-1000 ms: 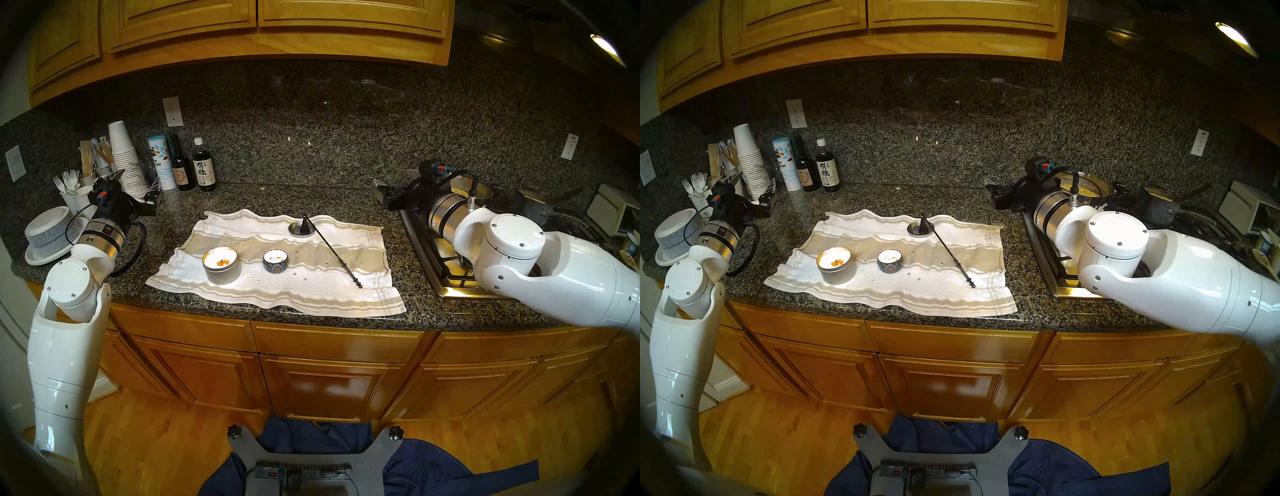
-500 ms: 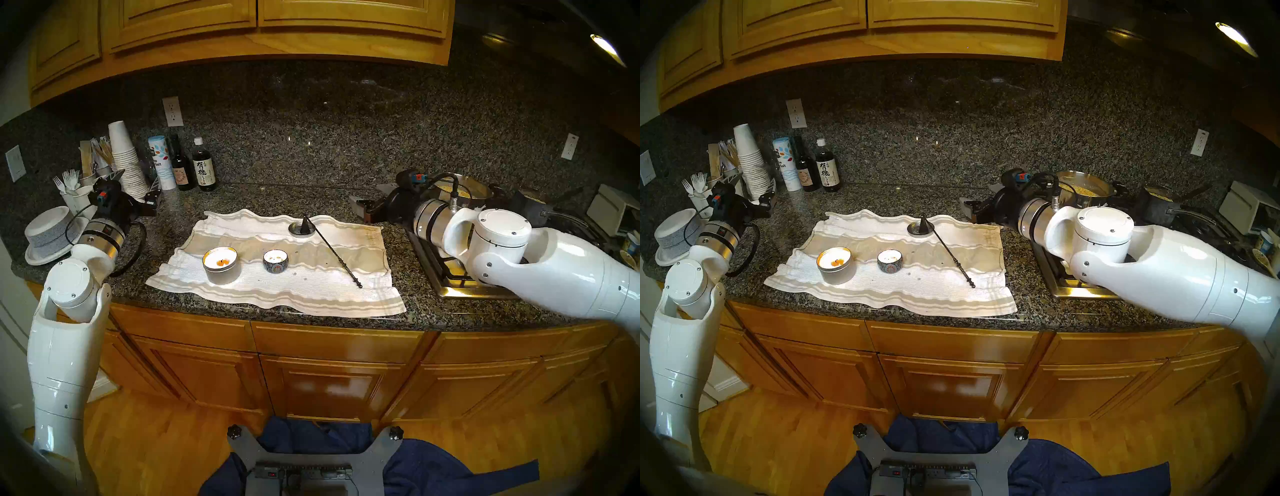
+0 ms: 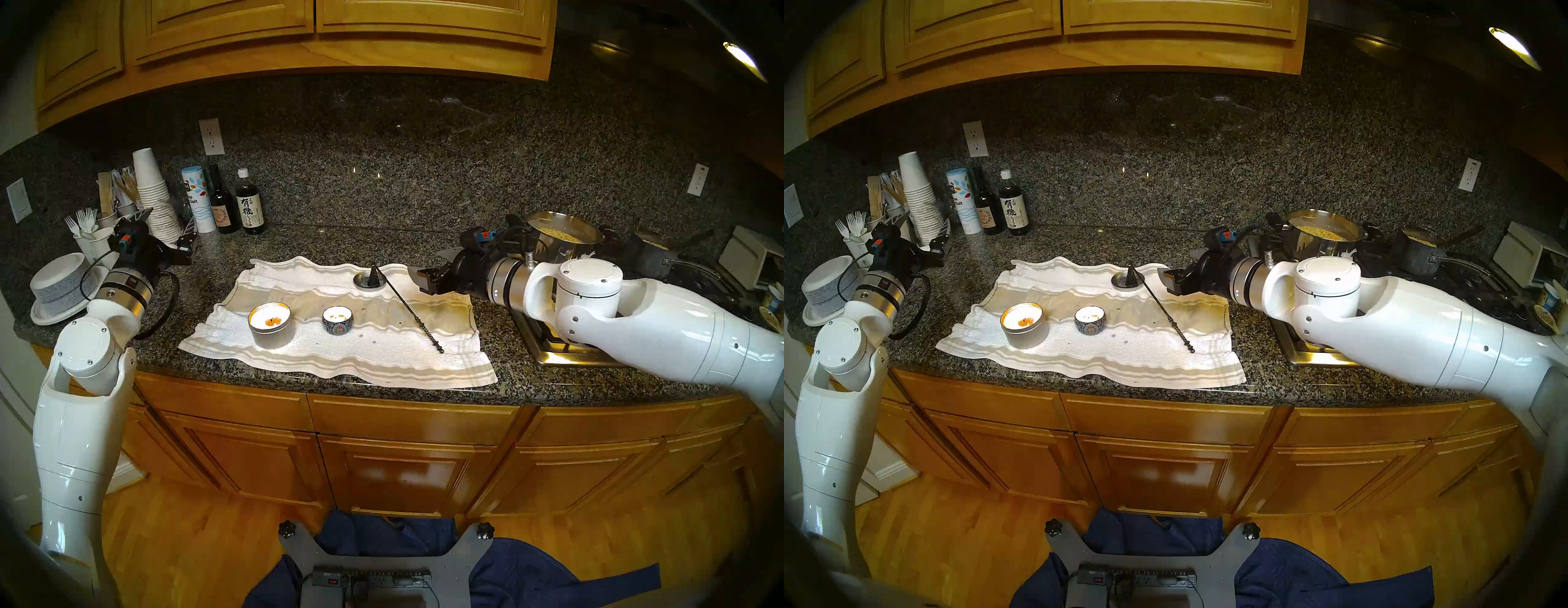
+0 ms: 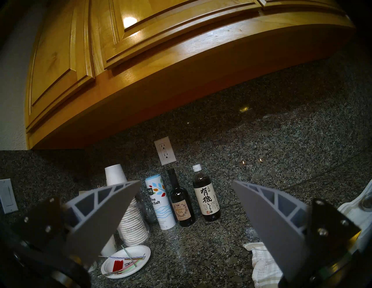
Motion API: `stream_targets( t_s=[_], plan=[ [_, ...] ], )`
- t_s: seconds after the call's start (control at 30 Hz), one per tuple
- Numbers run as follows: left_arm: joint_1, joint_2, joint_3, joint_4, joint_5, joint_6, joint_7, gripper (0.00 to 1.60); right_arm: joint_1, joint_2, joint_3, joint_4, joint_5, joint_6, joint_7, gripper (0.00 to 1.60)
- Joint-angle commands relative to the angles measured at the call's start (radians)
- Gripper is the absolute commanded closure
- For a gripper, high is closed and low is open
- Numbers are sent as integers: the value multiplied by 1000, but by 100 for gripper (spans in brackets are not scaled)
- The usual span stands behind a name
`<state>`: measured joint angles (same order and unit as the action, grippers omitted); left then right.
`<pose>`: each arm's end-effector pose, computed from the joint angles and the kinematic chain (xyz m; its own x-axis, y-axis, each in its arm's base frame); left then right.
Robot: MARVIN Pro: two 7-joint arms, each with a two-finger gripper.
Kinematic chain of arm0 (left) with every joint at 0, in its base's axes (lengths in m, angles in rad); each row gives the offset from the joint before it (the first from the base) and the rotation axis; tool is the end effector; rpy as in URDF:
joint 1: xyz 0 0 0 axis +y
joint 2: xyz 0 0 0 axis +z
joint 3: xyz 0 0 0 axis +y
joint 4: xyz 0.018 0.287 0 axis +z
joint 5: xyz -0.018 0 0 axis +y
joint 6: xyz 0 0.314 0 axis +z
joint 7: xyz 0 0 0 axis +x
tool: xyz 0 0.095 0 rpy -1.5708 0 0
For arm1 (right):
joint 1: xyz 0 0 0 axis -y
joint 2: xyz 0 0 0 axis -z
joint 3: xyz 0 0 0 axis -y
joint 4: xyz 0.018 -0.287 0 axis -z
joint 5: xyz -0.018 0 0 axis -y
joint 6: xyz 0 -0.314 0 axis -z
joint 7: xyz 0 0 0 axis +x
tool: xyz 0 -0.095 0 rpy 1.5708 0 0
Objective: Put out candle flame
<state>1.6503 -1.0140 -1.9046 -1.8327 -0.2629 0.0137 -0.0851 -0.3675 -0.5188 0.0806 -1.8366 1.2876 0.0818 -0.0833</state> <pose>0.3876 0.2140 -0.1309 -0.2377 -0.3522 0.9053 0.1487 -0.9342 -0.3244 0.4449 0.0281 -0.1407 0.1507 0.2166 0.9646 0.6628 -0.7460 0.0639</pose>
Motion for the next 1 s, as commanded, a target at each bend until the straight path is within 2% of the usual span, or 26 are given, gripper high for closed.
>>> stream_targets(
  t_s=[0.0, 0.07, 0.1, 0.13, 0.3, 0.43, 0.7, 0.97],
  plan=[
    [-23, 12, -10, -25, 1, -11, 0, 0, 22, -46, 11, 13, -23, -12, 16, 5],
    [-23, 13, -10, -25, 0, -11, 1, 0, 22, -54, 6, 17, -29, -10, 16, 8],
    [-23, 13, -10, -25, 0, -11, 1, 0, 20, -58, 3, 20, -31, -11, 14, 20],
    [-22, 13, -9, -25, 0, -11, 1, 0, 19, -63, 0, 23, -33, -11, 14, 24],
    [-22, 14, -9, -25, -1, -11, 3, 0, 15, -100, -17, 50, -46, -4, 7, 29],
    [-22, 15, -8, -25, -2, -12, 3, 0, 12, -122, -30, 68, -55, 1, 0, 47],
    [-21, 17, -8, -25, -3, -12, 5, 0, 11, -155, -54, 101, -68, 10, -3, 45],
    [-20, 19, -7, -25, -5, -12, 7, 0, 12, -171, -69, 123, -69, 13, 0, 67]
  ],
)
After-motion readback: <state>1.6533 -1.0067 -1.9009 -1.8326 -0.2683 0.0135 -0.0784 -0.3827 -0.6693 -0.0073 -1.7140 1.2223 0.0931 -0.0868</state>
